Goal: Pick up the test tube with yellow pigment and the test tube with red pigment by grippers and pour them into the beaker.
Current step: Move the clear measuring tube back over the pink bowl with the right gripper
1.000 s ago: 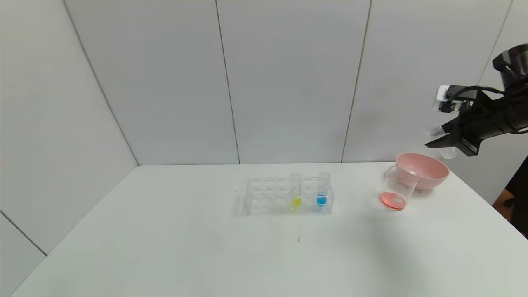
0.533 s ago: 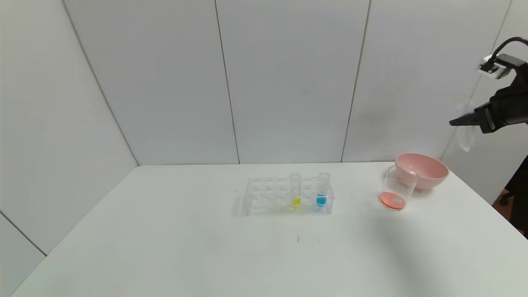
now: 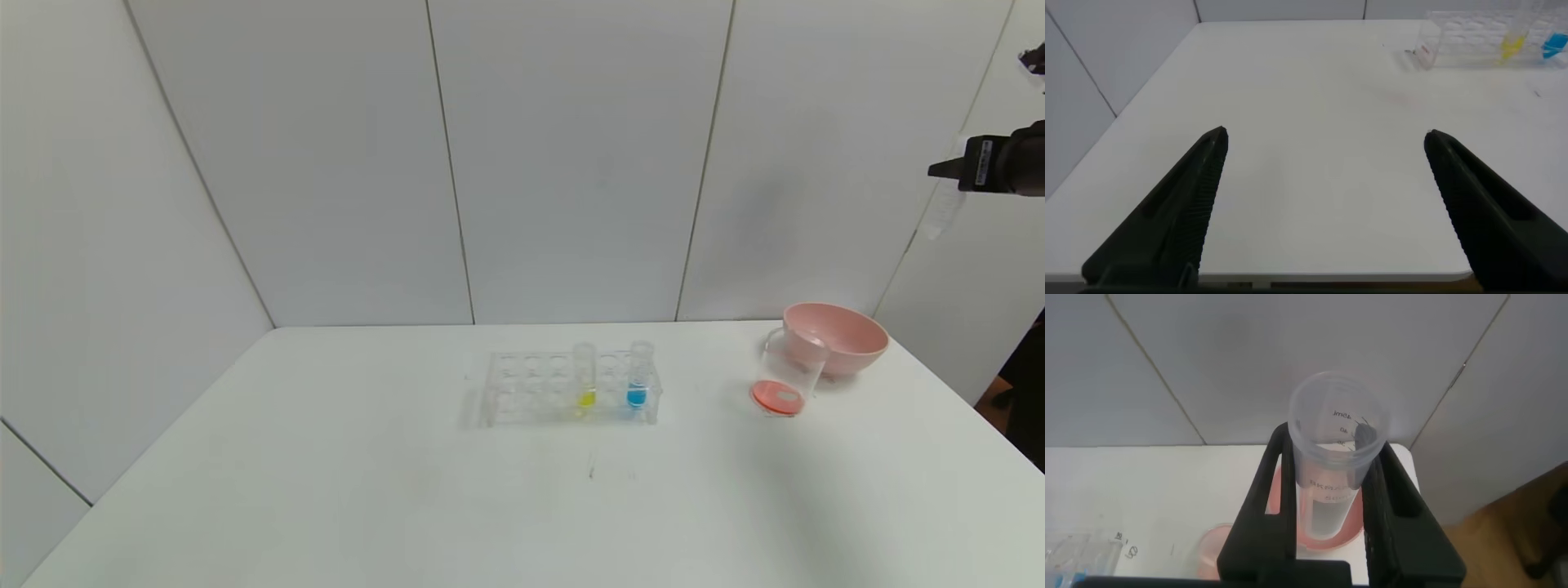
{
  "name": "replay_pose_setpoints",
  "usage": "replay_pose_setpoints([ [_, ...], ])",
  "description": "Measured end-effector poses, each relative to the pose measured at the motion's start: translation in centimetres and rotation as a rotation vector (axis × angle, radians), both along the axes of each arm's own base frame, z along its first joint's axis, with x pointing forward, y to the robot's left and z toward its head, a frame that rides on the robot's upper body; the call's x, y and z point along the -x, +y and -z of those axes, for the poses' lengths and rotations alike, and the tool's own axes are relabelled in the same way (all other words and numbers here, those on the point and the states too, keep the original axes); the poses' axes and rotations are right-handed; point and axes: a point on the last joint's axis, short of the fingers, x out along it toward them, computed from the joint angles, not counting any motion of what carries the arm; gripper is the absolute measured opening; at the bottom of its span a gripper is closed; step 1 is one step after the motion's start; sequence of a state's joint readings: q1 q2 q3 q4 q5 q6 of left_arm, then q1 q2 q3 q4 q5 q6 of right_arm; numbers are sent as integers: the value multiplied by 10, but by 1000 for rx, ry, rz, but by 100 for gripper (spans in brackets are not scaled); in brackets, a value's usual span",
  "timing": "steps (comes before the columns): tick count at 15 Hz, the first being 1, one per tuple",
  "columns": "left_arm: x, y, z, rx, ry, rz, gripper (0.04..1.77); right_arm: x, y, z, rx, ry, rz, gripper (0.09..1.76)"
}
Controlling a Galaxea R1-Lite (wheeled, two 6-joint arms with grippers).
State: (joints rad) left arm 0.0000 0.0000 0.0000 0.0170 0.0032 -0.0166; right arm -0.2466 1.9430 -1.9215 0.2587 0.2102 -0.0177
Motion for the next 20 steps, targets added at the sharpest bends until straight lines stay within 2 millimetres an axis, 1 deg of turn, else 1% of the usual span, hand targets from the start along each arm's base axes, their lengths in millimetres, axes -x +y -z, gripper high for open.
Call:
replay_pose_setpoints([
  [2, 0, 0, 0, 0, 0, 0, 172, -6, 0, 6, -27, 8, 45, 52],
  [4, 0, 0, 0, 0, 0, 0, 172, -14, 0, 17, -39, 19, 50, 52],
  [6, 0, 0, 0, 0, 0, 0, 172, -23, -1, 32, -31, 3, 63, 52],
  [9, 0, 0, 0, 0, 0, 0, 172, -36, 2, 58, -9, -76, 72, 52],
  [11, 0, 0, 0, 0, 0, 0, 172, -40, 9, 82, -15, -48, 61, 52],
  [14, 0, 0, 0, 0, 0, 0, 172, -45, 13, 110, -13, 24, 89, 52],
  [20, 0, 0, 0, 0, 0, 0, 172, -63, 13, 144, -12, 67, 100, 52],
])
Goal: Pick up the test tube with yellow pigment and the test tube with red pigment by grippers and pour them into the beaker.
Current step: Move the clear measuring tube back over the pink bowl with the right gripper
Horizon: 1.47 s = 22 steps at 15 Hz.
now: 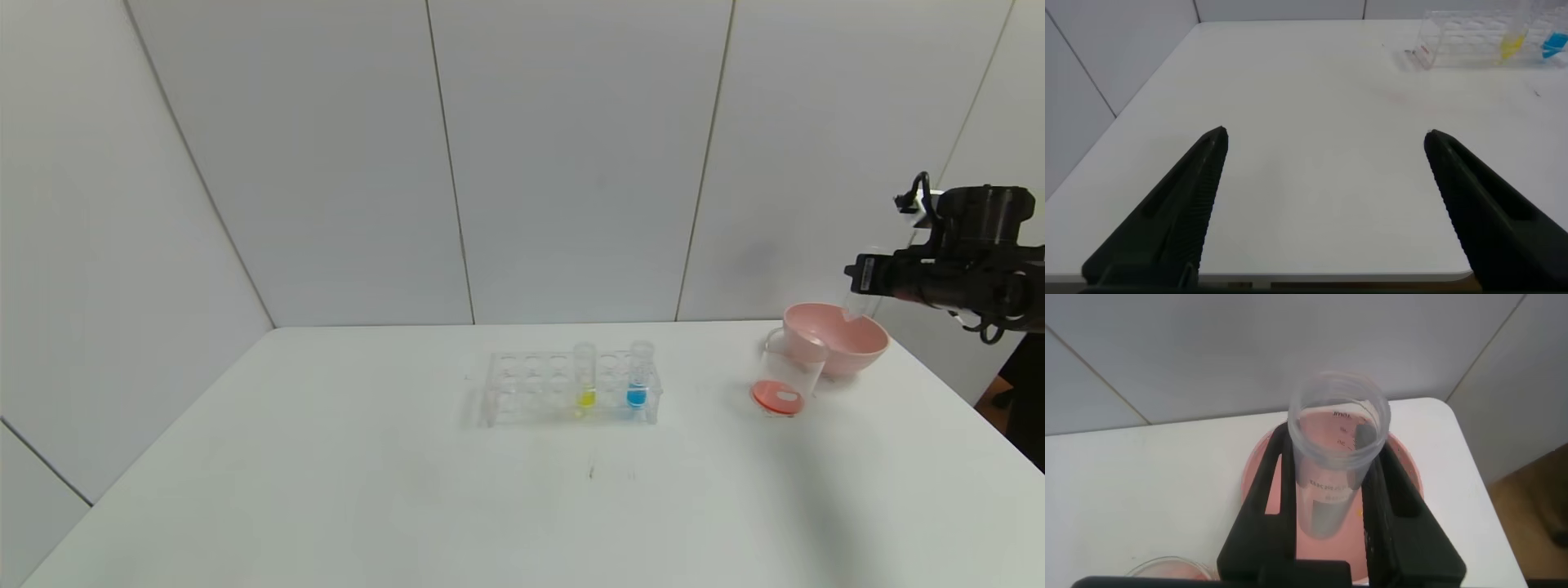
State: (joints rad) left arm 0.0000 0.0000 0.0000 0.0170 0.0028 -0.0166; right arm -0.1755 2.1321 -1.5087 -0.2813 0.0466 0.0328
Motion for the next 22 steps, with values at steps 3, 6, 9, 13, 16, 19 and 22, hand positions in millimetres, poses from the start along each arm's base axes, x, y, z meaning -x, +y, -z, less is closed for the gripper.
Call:
replay_pose_setpoints([
  [3, 0, 0, 0, 0, 0, 0, 172, -5, -5, 13, -4, 26, 8, 52],
  [6, 0, 0, 0, 0, 0, 0, 172, -7, -7, 20, -5, 42, 10, 52],
  [9, 0, 0, 0, 0, 0, 0, 172, -8, -6, 23, 0, 47, 6, 52],
  [13, 0, 0, 0, 0, 0, 0, 172, -9, -6, 25, -1, 54, 6, 52],
  [16, 0, 0, 0, 0, 0, 0, 172, -9, -6, 26, 0, 58, 6, 52],
  [19, 0, 0, 0, 0, 0, 0, 172, -9, -6, 28, 1, 64, 5, 61],
  [22, 0, 0, 0, 0, 0, 0, 172, -9, -7, 29, 8, 66, 3, 97],
])
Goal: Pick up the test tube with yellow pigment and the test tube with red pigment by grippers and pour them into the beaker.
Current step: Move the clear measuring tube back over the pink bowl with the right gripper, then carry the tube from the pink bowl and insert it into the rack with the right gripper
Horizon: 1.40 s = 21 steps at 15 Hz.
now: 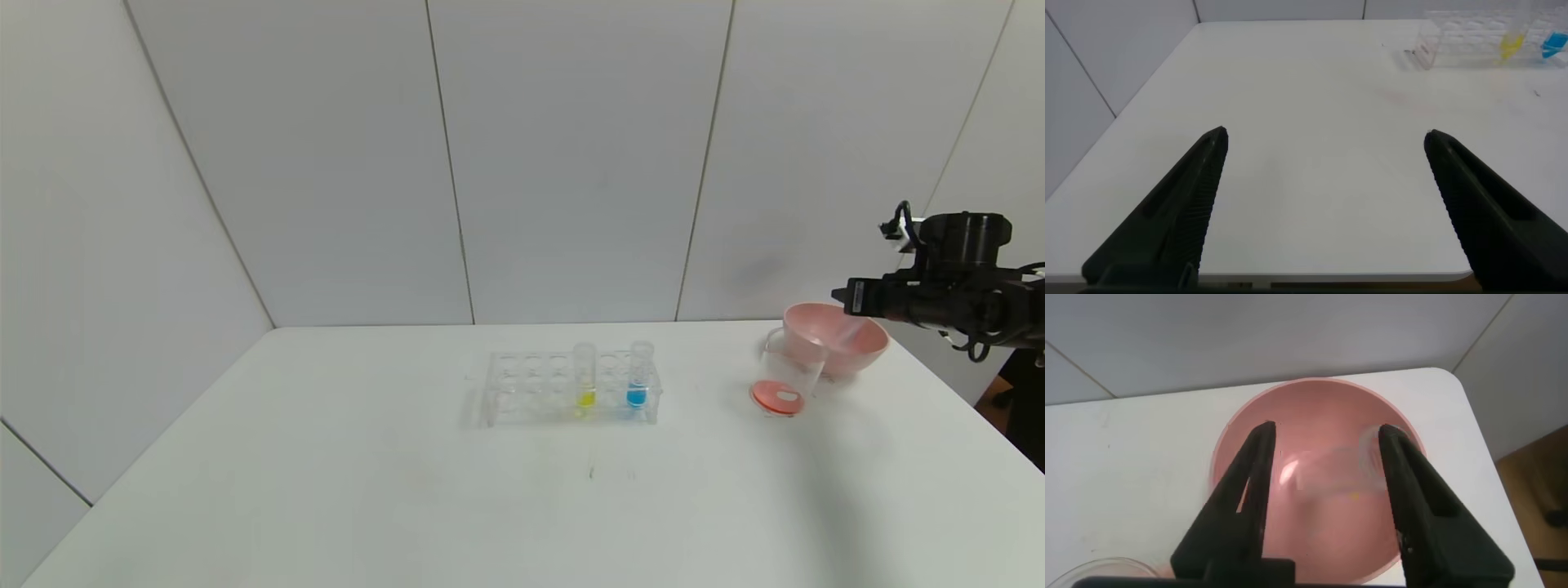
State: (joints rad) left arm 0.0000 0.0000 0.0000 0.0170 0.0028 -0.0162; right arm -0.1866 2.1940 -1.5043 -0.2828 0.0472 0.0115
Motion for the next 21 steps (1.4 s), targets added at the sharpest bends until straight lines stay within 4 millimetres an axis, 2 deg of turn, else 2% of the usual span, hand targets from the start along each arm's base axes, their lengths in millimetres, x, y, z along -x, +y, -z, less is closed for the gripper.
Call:
replay_pose_setpoints([
  [5, 0, 0, 0, 0, 0, 0, 172, 0, -1, 0, -3, -3, 2, 133],
  [9, 0, 0, 0, 0, 0, 0, 172, 2, -1, -4, 1, -13, 3, 147],
  [12, 0, 0, 0, 0, 0, 0, 172, 11, 2, -14, -2, -24, -2, 155],
  [15, 0, 0, 0, 1, 0, 0, 172, 29, 13, -27, -3, -26, -28, 160],
  [21, 0, 0, 0, 0, 0, 0, 172, 85, 54, -45, -6, 6, -113, 166],
])
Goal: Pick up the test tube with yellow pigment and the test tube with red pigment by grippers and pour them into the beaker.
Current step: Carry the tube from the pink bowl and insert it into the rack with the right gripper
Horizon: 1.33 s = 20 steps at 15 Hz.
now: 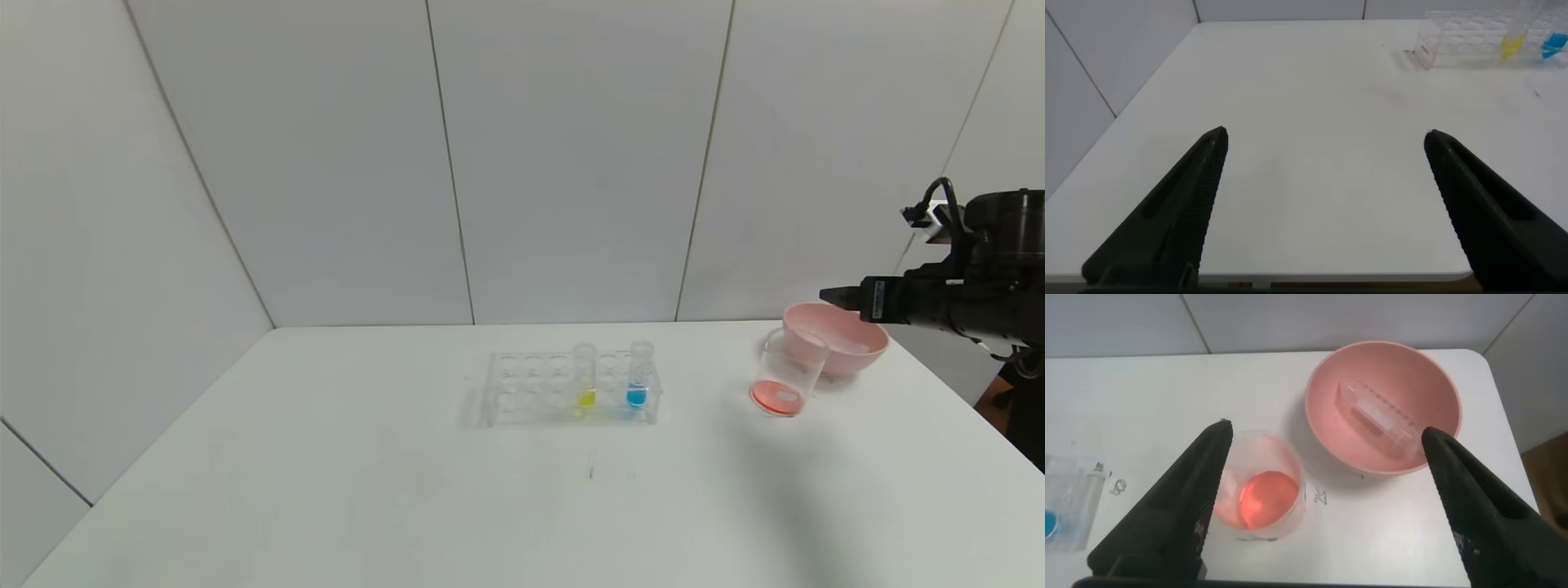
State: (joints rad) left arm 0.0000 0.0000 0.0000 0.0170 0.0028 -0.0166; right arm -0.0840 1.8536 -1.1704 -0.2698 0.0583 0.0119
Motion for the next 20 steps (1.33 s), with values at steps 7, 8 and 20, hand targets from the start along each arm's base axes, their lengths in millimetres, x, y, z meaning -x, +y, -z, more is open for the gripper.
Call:
replay_pose_setpoints([
  [7, 0, 0, 0, 0, 0, 0, 172, 88, 82, -8, 18, 31, -87, 169],
  [8, 0, 0, 0, 0, 0, 0, 172, 100, 93, -9, 11, 54, -92, 169],
  [20, 0, 0, 0, 0, 0, 0, 172, 164, 201, -6, -69, 71, -121, 170],
])
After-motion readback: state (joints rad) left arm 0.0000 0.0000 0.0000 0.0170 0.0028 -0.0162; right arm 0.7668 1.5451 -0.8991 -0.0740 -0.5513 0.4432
